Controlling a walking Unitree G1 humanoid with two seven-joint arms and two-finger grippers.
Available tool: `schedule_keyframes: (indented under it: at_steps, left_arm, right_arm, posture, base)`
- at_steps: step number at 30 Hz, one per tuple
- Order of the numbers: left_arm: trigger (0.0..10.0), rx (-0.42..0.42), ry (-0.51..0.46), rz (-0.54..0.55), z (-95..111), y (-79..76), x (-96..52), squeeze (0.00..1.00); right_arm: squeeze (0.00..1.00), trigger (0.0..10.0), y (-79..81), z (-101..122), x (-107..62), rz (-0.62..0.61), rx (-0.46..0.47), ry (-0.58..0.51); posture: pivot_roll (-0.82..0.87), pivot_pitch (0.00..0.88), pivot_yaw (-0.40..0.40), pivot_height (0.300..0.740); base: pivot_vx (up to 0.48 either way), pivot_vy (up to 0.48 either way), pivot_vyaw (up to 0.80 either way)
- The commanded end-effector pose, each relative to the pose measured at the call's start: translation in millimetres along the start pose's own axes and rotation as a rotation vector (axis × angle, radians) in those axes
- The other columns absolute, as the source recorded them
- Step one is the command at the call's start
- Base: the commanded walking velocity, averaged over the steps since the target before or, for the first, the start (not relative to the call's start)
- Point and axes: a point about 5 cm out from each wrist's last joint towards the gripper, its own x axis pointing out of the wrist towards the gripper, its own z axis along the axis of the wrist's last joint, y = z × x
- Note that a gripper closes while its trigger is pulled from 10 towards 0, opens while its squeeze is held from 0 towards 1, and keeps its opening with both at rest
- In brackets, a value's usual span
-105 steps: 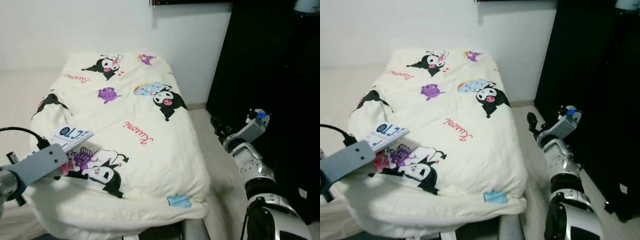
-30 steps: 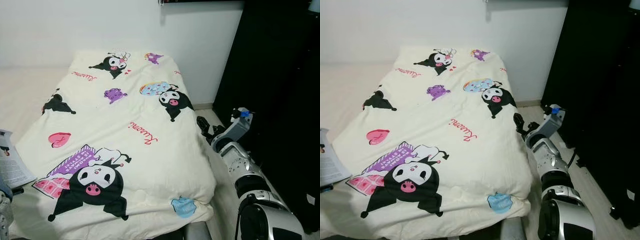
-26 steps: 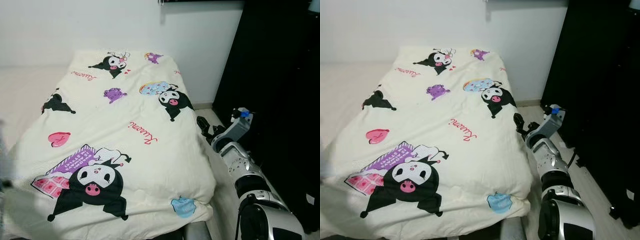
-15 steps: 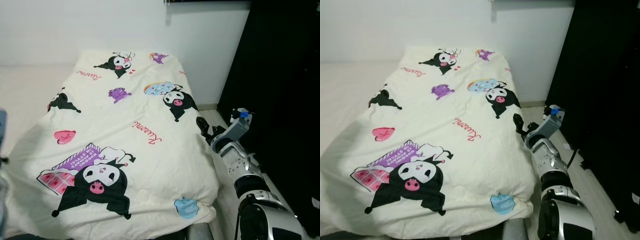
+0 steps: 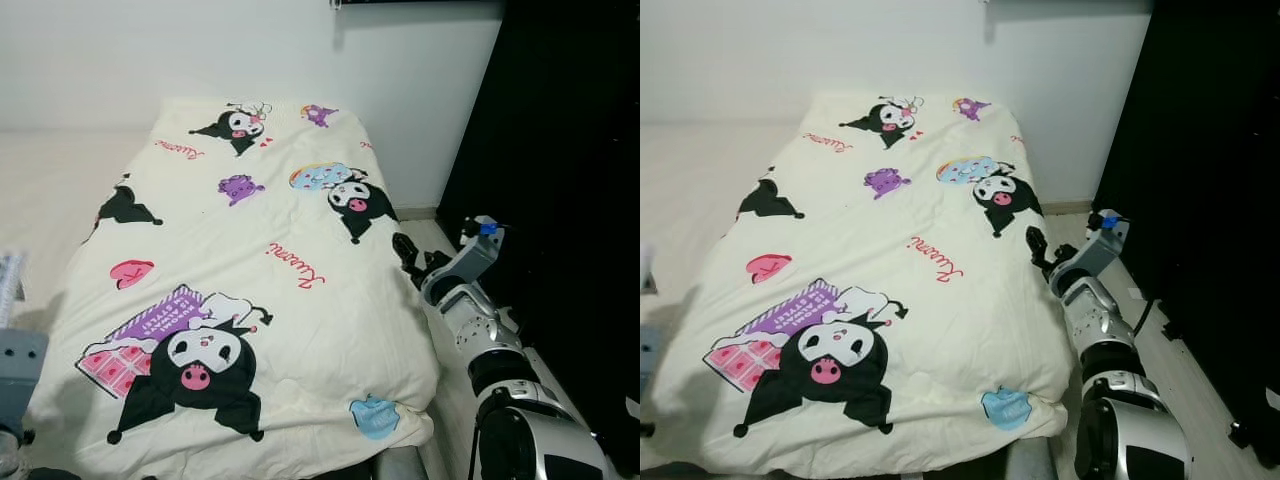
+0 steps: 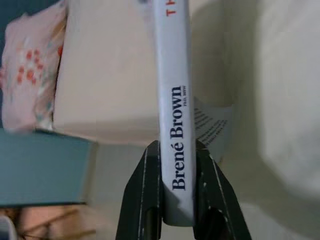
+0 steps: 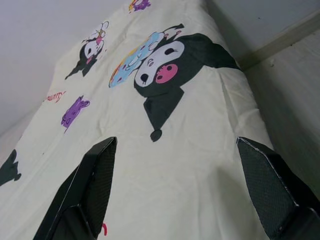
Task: Clean up the room
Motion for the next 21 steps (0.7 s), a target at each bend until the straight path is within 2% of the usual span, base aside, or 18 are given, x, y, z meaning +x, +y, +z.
schedule_keyframes:
  at_steps: [1,2,3,4,5,6,7,8,9,10,12,13,14,15,17,21]
  left_arm:
    - [0.0,0.039,0.0,-0.052,-1,-4.9,-0.4,0.0]
    - [0.0,0.064,-0.014,-0.121,3,-6.2,0.3,0.0]
    - [0.0,0.064,-0.014,-0.121,3,-6.2,0.3,0.0]
    - [0.0,0.056,-0.025,-0.208,8,-8.9,2.0,0.0]
    - [0.0,0.056,-0.025,-0.208,8,-8.9,2.0,0.0]
    - [0.0,-0.002,-0.022,-0.292,15,-10.5,1.3,0.0]
    - [0.0,-0.002,-0.022,-0.292,15,-10.5,1.3,0.0]
    - [0.0,-0.061,-0.024,-0.417,23,-15.2,-3.3,0.0]
    - [0.0,-0.061,-0.024,-0.417,23,-15.2,-3.3,0.0]
    - [0.0,-0.115,-0.028,-0.593,30,-20.0,-14.4,0.0]
    - [0.0,-0.115,-0.028,-0.593,30,-20.0,-14.4,0.0]
    - [0.0,-0.135,-0.035,-0.723,35,-21.9,-24.6,0.0]
    - [0.0,-0.117,-0.043,-0.83,37,-20.6,-34.5,0.0]
    - [0.0,-0.117,-0.043,-0.83,37,-20.6,-34.5,0.0]
    - [0.0,-0.079,-0.071,-0.952,42,-7.6,-48.5,0.0]
    - [0.0,-0.065,-0.11,-1.019,49,1.7,-56.6,0.0]
  right_arm:
    - [0.0,10.0,0.2,-4,0.3,-0.004,-0.011,0.016]
    - [0.0,10.0,0.3,-4,0.4,-0.003,-0.014,0.019]
    - [0.0,10.0,0.3,-4,0.4,-0.003,-0.014,0.019]
    - [0.0,10.0,0.7,-4,0.6,-0.002,-0.016,0.021]
    - [0.0,10.0,0.7,-4,0.6,-0.002,-0.016,0.021]
    - [0.0,10.0,1.2,-4,0.8,0.0,-0.016,0.021]
    - [0.0,10.0,1.2,-4,0.8,0.0,-0.016,0.021]
    - [0.0,10.0,1.6,-4,1.0,0.001,-0.017,0.021]
    - [0.0,10.0,1.6,-4,1.0,0.001,-0.017,0.021]
    - [0.0,10.0,1.6,-4,1.0,0.002,-0.019,0.021]
    - [0.0,10.0,1.6,-4,1.0,0.002,-0.019,0.021]
    - [0.0,10.0,1.3,-4,0.8,0.002,-0.021,0.021]
    - [0.0,10.0,0.2,-3,0.4,0.0,-0.023,0.02]
    - [0.0,10.0,0.2,-3,0.4,0.0,-0.023,0.02]
    - [0.0,10.0,-2.3,-2,-0.5,-0.006,-0.023,0.017]
    - [0.0,10.0,-3.1,-3,-0.9,-0.009,-0.023,0.019]
  posture:
    - [0.01,0.026,-0.032,0.475]
    - [0.01,0.022,-0.033,0.475]
    - [0.01,0.022,-0.033,0.475]
    - [0.01,0.022,-0.031,0.475]
    - [0.01,0.022,-0.031,0.475]
    - [0.01,0.019,-0.031,0.475]
    - [0.01,0.019,-0.031,0.475]
    - [0.0,0.015,-0.031,0.475]
    - [0.0,0.015,-0.031,0.475]
    - [0.0,0.014,-0.029,0.475]
    - [0.0,0.014,-0.029,0.475]
    - [0.0,0.012,-0.027,0.475]
    - [0.0,0.011,-0.025,0.475]
    - [0.0,0.011,-0.025,0.475]
    - [0.0,0.012,-0.026,0.475]
    - [0.0,0.012,-0.026,0.475]
  base:
    - [0.0,0.0,0.0]
    - [0.0,0.0,0.0]
    - [0.0,0.0,0.0]
    - [0.0,0.0,0.0]
    - [0.0,0.0,0.0]
    - [0.0,0.0,0.0]
    - [0.0,0.0,0.0]
    - [0.0,0.0,0.0]
    - [0.0,0.0,0.0]
    - [0.0,0.0,0.0]
    - [0.0,0.0,0.0]
    - [0.0,0.0,0.0]
    - [0.0,0.0,0.0]
    - [0.0,0.0,0.0]
    - [0.0,0.0,0.0]
    - [0.0,0.0,0.0]
